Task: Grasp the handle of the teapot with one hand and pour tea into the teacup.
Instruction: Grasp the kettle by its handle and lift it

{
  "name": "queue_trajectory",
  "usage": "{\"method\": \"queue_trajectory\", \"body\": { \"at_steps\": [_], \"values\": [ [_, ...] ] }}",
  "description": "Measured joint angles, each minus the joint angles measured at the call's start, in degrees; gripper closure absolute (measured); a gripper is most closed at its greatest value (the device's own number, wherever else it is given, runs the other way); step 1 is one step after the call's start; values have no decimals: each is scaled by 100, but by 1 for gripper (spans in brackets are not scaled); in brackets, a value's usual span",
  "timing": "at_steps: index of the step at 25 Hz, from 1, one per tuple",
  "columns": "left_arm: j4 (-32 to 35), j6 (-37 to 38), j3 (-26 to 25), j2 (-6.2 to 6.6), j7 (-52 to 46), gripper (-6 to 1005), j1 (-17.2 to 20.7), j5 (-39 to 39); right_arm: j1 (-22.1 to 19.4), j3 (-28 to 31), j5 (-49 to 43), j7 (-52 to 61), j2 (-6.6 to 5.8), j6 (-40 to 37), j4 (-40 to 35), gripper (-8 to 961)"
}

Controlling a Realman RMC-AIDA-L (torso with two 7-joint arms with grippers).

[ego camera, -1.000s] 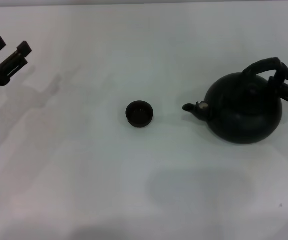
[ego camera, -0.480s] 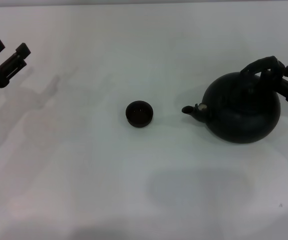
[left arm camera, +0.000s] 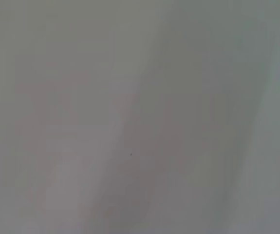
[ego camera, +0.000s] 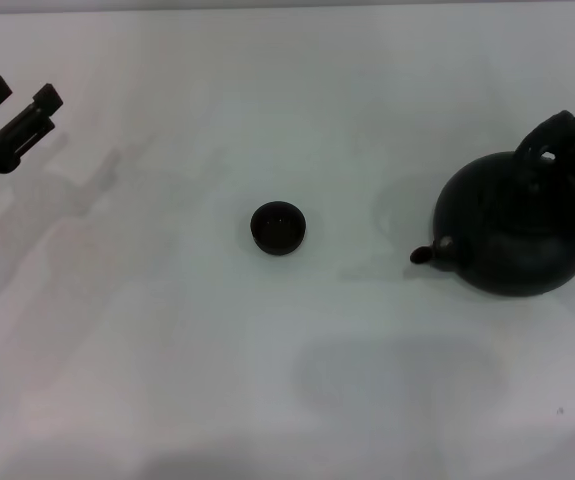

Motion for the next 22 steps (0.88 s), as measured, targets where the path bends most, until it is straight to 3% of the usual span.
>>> {"method": "queue_trajectory", "body": {
  "at_steps": [14, 22],
  "values": [
    [-45, -34, 0, -9, -70, 196, 6, 0, 73, 239, 102, -328, 51, -107, -11, 792],
    [-118, 0, 21, -8, -26, 196, 10, 5, 132, 70, 966, -883, 92, -154, 9, 794]
  ]
}}
